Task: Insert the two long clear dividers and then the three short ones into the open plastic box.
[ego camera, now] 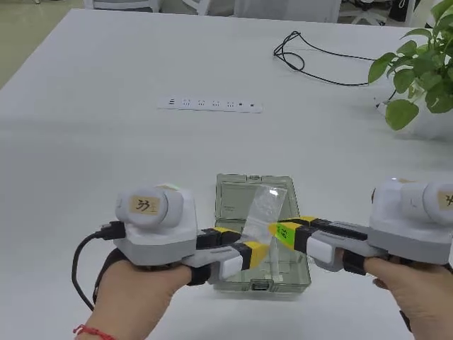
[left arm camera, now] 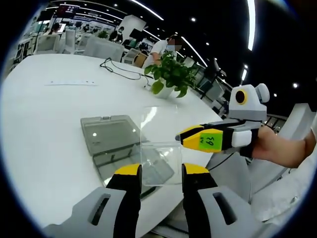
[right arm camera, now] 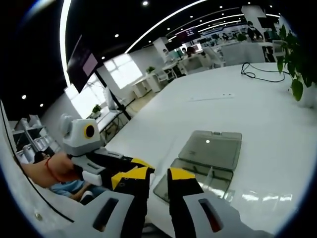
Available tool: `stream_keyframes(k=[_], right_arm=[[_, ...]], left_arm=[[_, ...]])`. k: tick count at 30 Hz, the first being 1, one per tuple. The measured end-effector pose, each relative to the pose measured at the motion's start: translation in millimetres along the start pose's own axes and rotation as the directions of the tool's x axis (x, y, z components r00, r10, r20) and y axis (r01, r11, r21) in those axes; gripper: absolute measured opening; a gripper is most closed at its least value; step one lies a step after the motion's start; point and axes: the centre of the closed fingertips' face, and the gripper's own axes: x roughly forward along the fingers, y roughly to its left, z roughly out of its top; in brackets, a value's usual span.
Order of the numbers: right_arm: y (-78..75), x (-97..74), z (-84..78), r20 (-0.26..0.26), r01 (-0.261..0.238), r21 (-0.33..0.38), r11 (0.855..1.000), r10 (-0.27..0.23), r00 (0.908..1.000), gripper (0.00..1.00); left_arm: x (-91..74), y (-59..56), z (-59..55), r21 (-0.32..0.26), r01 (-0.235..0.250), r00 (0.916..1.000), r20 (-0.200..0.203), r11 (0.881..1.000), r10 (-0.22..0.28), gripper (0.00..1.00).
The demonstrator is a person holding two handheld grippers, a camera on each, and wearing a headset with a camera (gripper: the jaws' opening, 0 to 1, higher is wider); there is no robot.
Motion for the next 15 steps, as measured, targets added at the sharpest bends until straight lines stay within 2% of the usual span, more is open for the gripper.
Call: stream_keyframes(k=[9, 12, 15], right_arm=[[0.1, 5.7, -4.9, -0.016, 0.015, 0.033, 0.999, -0.014, 0.9998, 0.08], [-0.4, 6.1, -4.7, -0.014, 0.033, 0.082, 0.996, -0.032, 0.9994, 0.08], [0.9, 7.4, -5.2, -0.022, 0.044, 0.085, 0.995, -0.042, 0.9989, 0.07]], left_arm=[[1.3, -0.6, 0.3, 0.018, 0.002, 1.0, -0.006, 1.0, -0.002, 0.3], [1.7, -0.4, 0.5, 0.017, 0.001, 1.0, -0.004, 1.0, -0.001, 0.3], [2.1, -0.4, -0.1, 0.018, 0.001, 1.0, -0.005, 1.0, -0.001, 0.31]])
